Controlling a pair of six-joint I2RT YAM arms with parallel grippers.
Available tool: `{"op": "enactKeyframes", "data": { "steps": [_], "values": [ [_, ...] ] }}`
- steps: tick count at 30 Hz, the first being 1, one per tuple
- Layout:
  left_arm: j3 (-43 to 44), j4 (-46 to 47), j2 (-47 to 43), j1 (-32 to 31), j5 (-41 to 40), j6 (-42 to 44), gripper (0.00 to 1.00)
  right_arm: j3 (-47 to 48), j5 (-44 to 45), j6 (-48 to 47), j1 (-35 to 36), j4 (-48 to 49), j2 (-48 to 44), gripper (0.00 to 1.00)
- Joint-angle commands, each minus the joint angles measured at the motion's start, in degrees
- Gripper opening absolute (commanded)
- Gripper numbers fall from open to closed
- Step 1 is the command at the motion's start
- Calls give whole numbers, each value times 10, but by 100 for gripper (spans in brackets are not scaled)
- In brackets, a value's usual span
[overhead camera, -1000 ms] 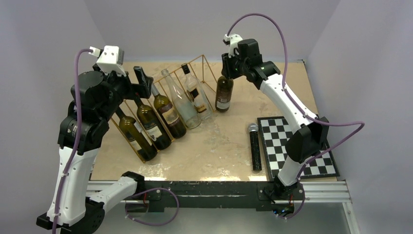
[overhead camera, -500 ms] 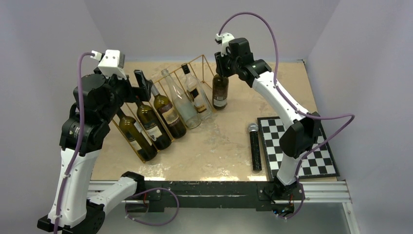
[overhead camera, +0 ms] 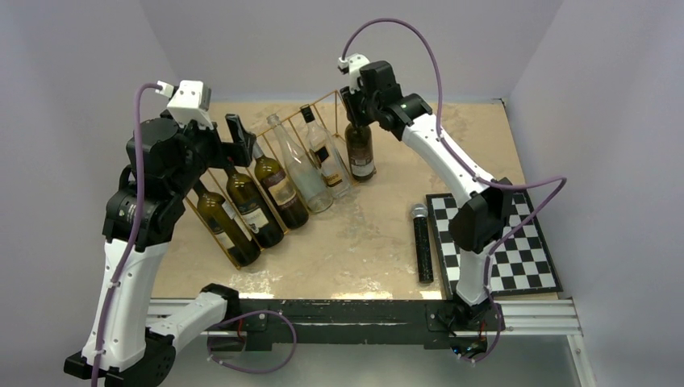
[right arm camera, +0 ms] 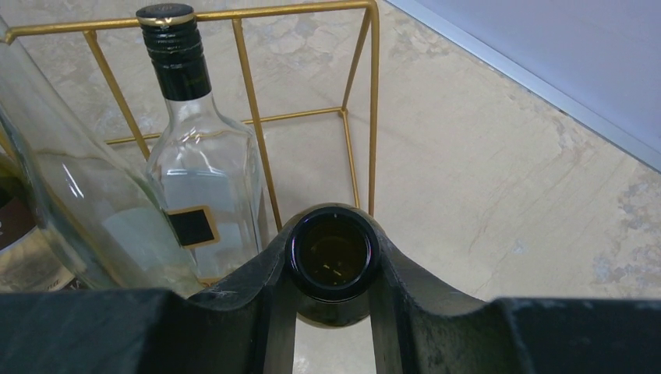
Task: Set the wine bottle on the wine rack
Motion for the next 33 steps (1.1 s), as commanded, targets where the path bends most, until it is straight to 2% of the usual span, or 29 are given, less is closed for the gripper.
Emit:
{"op": "enactKeyframes", "data": {
  "steps": [1, 13, 22, 29, 33],
  "values": [
    [10, -1, 4, 6, 26, -13, 99, 36, 8, 2, -2, -37, 46, 29],
    [4, -9, -3, 8, 31, -19, 99, 31, -7, 42, 1, -13, 104, 32],
    [-1, -6, 2, 9, 48, -19, 99, 38, -39, 62, 3, -8, 135, 45],
    [9, -15, 9, 11, 48, -13, 99, 45, -26, 86, 3, -6, 156, 44],
    [13, -17, 12, 13, 49, -12, 99, 47, -19, 93, 3, -6, 155, 56]
  ]
}}
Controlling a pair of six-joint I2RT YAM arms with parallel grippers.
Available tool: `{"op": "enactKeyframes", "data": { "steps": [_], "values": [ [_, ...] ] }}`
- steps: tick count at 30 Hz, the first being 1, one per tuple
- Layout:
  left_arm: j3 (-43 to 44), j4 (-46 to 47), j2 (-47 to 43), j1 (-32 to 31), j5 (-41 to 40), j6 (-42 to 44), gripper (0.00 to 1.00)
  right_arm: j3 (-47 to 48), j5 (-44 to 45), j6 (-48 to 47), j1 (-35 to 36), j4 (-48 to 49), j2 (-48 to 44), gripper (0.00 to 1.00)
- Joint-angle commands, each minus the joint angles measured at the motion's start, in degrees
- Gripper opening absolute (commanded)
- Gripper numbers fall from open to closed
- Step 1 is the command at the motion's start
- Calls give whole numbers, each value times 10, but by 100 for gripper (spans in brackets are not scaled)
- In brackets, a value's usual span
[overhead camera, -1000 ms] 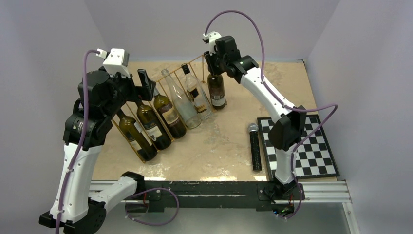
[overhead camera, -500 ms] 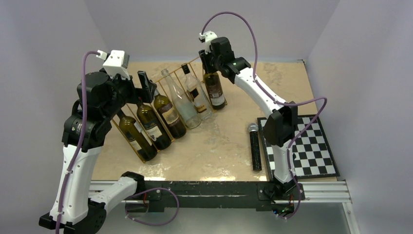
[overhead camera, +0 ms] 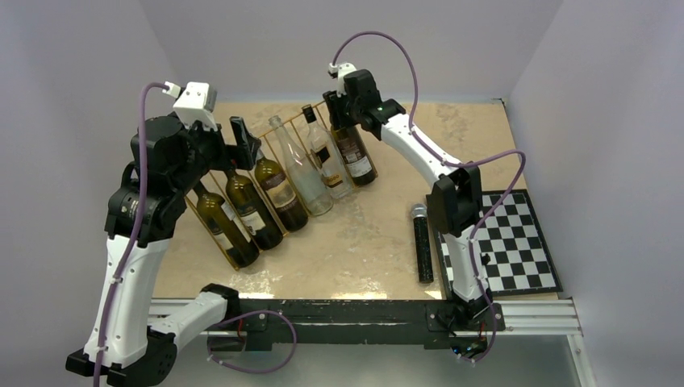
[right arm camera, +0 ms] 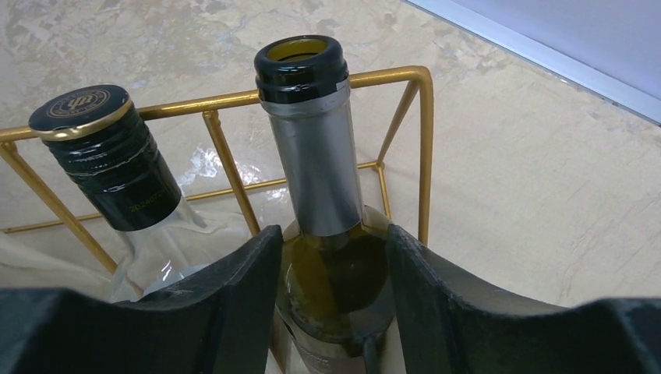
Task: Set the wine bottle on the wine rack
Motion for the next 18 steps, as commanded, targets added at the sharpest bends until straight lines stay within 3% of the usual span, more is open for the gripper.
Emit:
{"op": "enactKeyframes", "data": {
  "steps": [1, 8, 12, 18],
  "values": [
    [14, 4, 2, 6, 7, -1, 99, -8, 4, 29, 1, -95, 9, 61],
    [19, 2, 7, 7, 9, 0, 99, -23, 33, 33, 1, -79, -39, 77],
    [17, -1, 6, 7, 4, -3, 99, -37, 76, 26, 2, -77, -94, 96],
    [-17, 22, -17, 7, -3, -2, 99, -83, 133, 7, 3, -104, -186, 99]
  ]
}}
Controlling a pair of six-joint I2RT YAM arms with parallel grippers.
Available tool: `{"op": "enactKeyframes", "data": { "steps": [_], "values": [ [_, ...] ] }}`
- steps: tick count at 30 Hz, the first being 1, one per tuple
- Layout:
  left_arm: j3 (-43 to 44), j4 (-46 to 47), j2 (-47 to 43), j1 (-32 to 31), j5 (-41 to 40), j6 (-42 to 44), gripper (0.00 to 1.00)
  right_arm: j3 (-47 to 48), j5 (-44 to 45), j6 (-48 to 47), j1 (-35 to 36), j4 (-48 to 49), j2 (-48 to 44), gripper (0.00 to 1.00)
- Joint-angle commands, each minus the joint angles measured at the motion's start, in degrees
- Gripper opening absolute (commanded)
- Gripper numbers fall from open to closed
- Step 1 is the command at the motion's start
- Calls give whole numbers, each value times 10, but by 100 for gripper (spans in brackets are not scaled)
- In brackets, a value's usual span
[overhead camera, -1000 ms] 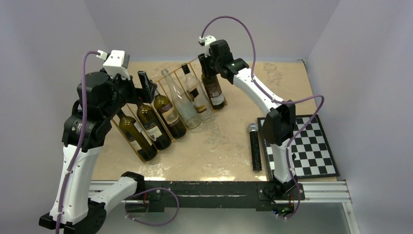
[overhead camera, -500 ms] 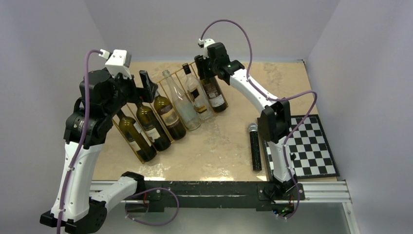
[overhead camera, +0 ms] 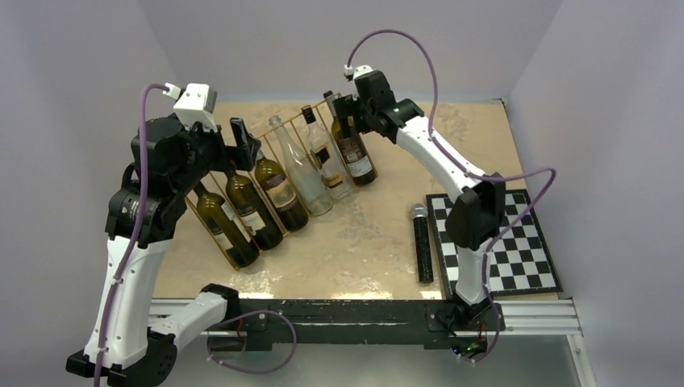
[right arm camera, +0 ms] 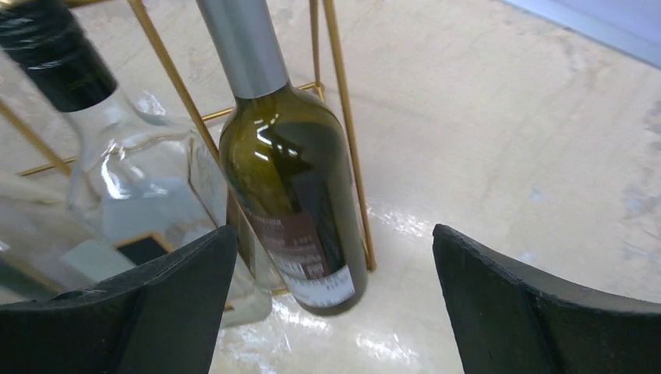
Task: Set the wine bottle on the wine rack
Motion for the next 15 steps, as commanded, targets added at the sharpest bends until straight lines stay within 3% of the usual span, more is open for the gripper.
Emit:
{"op": "enactKeyframes", "data": {
  "steps": [1, 8, 15],
  "values": [
    [-21, 29, -23, 4, -3, -3, 99, -30, 60, -8, 2, -20, -115, 99],
    [-53, 37, -49, 4, 1, -19, 99, -181, 111, 32, 2, -54, -295, 99],
    [-82, 8, -85, 4, -27, -34, 99, -217, 325, 125, -1, -208, -408, 99]
  ]
}}
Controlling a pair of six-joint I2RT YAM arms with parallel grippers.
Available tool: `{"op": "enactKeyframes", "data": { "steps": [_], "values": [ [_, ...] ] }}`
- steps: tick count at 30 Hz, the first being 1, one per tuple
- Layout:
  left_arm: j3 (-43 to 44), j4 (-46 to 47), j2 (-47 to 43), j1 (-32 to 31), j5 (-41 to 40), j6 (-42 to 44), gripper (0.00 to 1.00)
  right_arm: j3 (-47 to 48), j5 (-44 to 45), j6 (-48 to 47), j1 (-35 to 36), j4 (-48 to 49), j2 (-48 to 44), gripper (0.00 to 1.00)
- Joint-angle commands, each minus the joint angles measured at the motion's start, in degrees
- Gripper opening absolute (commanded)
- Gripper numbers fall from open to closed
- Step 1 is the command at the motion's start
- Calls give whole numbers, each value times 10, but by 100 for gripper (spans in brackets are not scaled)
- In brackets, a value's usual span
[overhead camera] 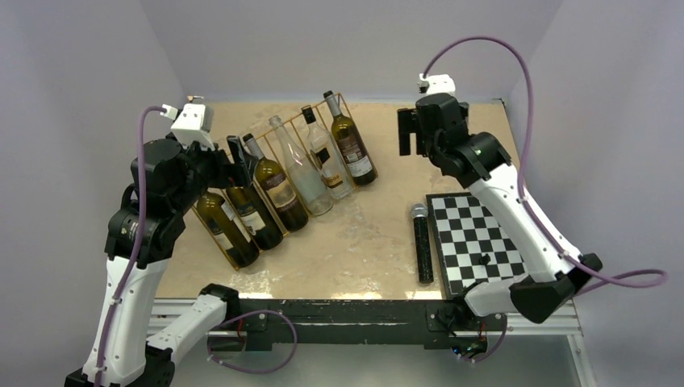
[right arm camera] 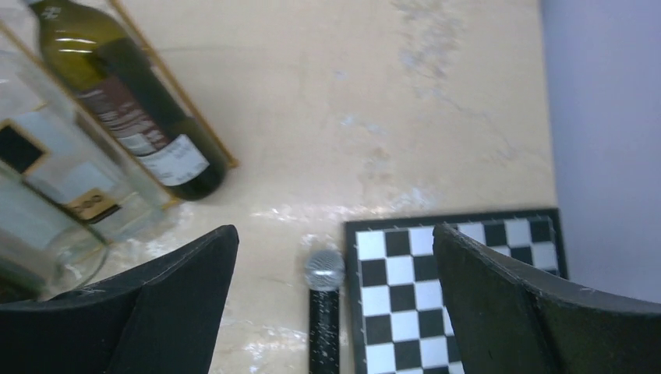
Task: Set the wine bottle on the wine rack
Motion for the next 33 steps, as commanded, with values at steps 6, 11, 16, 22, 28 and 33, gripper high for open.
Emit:
{"op": "enactKeyframes", "data": {
  "steps": [6, 11, 16, 22, 28, 33],
  "values": [
    [-13, -21, -49, 4, -30, -59, 99, -38, 180, 91, -4, -98, -143, 99],
    [-2, -42, -55, 4, -8, -83, 99, -47, 175, 73, -8, -83, -173, 99],
    [15, -57, -57, 4, -8, -80, 99, -56, 168, 83, -8, -80, -197, 98],
    [38, -61, -71, 4, -24, -75, 99, -64, 135, 81, -8, -54, -238, 98],
    [57, -32, -121, 4, -47, -49, 99, -69, 79, 56, -8, 0, -310, 98],
    [60, -12, -142, 4, -32, -34, 99, -69, 50, 34, -8, 40, -347, 98]
  ]
}}
